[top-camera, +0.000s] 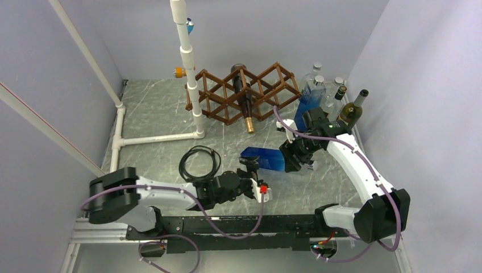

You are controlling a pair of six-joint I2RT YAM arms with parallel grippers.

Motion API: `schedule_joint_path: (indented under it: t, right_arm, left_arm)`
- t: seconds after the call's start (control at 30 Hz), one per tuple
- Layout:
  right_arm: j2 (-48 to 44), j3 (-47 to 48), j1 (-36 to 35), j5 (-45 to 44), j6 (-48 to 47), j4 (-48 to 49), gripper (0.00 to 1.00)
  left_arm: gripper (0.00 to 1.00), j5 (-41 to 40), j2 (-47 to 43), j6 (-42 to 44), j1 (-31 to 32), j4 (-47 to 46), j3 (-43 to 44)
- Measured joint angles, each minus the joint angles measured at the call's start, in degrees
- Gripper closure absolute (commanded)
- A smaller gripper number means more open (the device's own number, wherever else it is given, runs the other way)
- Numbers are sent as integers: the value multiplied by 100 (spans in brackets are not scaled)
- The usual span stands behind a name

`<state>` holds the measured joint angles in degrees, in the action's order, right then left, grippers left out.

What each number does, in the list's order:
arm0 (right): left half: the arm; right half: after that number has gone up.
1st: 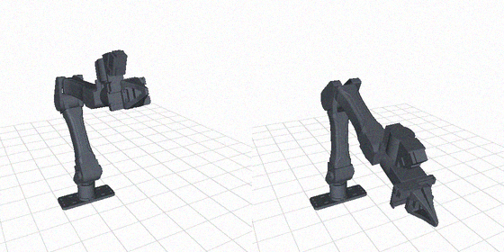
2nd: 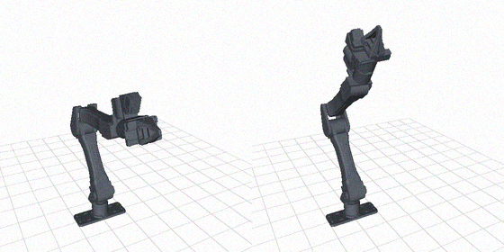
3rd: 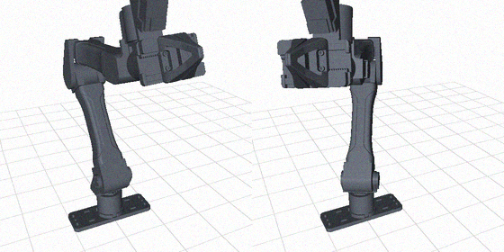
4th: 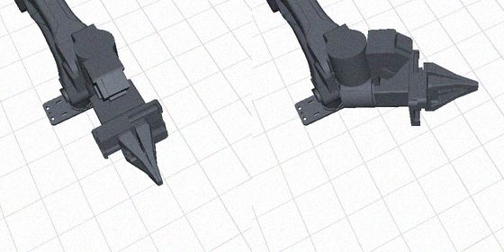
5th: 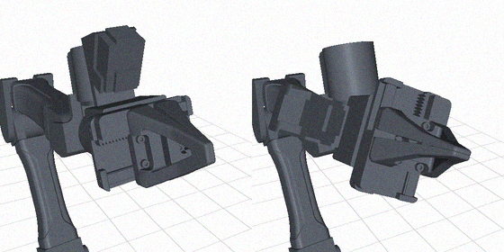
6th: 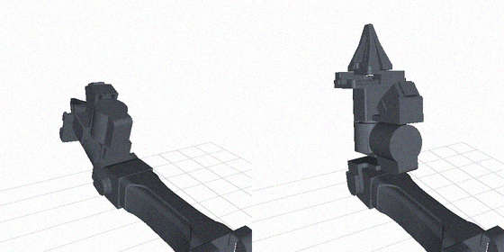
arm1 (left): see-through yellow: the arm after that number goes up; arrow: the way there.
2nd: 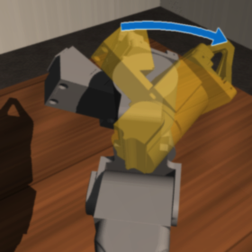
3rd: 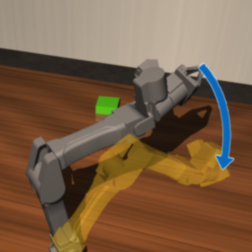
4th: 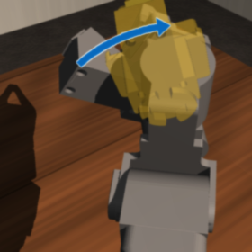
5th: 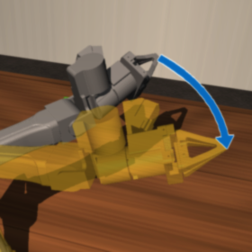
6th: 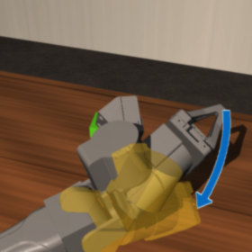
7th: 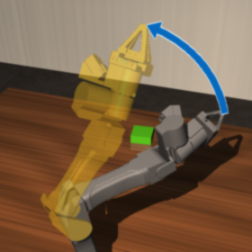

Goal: Take the wine bottle off the wine rack
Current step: Pick up the wine bottle from the wine rack.

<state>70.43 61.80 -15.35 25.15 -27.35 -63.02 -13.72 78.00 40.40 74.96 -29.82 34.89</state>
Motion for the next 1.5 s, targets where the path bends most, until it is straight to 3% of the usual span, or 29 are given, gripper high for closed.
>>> schedule_joint_path:
  t: [0.37, 0.7, 0.77, 1.03, 1.07, 1.13, 1.23, 1.5]
  right_arm:
    - [153, 96, -173, 256, 271, -127, 100]
    - [269, 173, -236, 400, 374, -140, 100]
    - [286, 208, -243, 409, 382, -142, 100]
    - [363, 304, -249, 527, 400, -136, 100]
    - [378, 319, -249, 544, 400, -133, 100]
    - [402, 343, -249, 555, 407, -142, 95]
    - [468, 363, -258, 546, 382, -221, 81]
    - [573, 479, -267, 831, 474, -413, 46]
  left_arm:
    - [1, -560, 1620, 245, -7, -2199, 76]
    - [1, -577, 2275, 175, -247, -2769, 396]
    - [5, -579, 2354, 153, -308, -2780, 459]
    - [32, -544, 2496, 35, -481, -2739, 549]
    - [41, -542, 2498, 33, -487, -2721, 553]
    - [73, -481, 2498, 122, -501, -2612, 570]
    - [97, -415, 2498, 55, -503, -2514, 592]
    - [100, -216, 1985, -192, -507, -2011, 407]
